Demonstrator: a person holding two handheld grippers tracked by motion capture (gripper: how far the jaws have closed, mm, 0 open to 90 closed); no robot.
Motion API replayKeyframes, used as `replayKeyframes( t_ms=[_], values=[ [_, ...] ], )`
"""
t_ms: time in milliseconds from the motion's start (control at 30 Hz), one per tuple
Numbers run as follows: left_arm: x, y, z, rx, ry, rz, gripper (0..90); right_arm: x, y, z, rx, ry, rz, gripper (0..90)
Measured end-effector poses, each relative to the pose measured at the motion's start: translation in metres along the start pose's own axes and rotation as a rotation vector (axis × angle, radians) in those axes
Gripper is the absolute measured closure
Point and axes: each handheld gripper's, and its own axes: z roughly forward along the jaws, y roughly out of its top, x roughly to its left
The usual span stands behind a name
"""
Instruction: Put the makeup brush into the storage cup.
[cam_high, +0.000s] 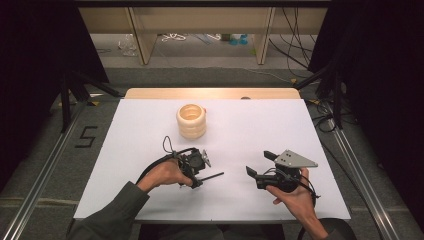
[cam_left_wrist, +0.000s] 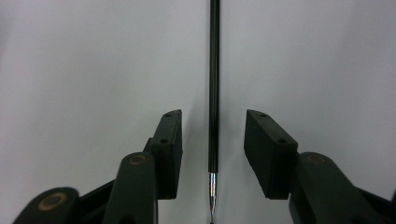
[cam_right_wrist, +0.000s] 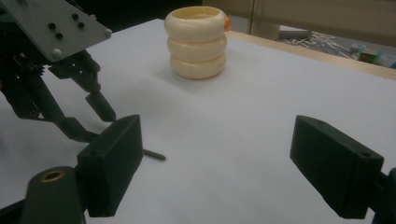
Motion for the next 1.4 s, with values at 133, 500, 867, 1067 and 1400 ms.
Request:
replayKeyframes(
  t_ms=[133, 500, 867, 1067, 1400],
  values=[
    [0.002, 0.000, 0.002, 0.012, -0.002, 0.001, 63.1, 0.000, 0.000, 0.000, 0.004, 0.001, 0.002, 18.2],
    [0.003, 0.002, 0.006, 0.028, -0.022, -0.006, 70.3, 0.000, 0.000, 0.000, 0.005, 0.006, -0.001, 18.5],
    [0.005, 0.003, 0.010, 0.048, -0.040, -0.019, 78.0, 0.001, 0.000, -0.001, 0.006, 0.013, 0.005, 18.6],
    [0.006, 0.005, 0.010, 0.065, -0.043, -0.024, 81.3, 0.001, 0.000, 0.001, -0.008, 0.021, 0.011, 18.7],
    [0.006, 0.006, 0.011, 0.074, -0.046, -0.017, 84.9, 0.002, 0.000, 0.002, -0.011, 0.020, 0.008, 18.9]
  ],
)
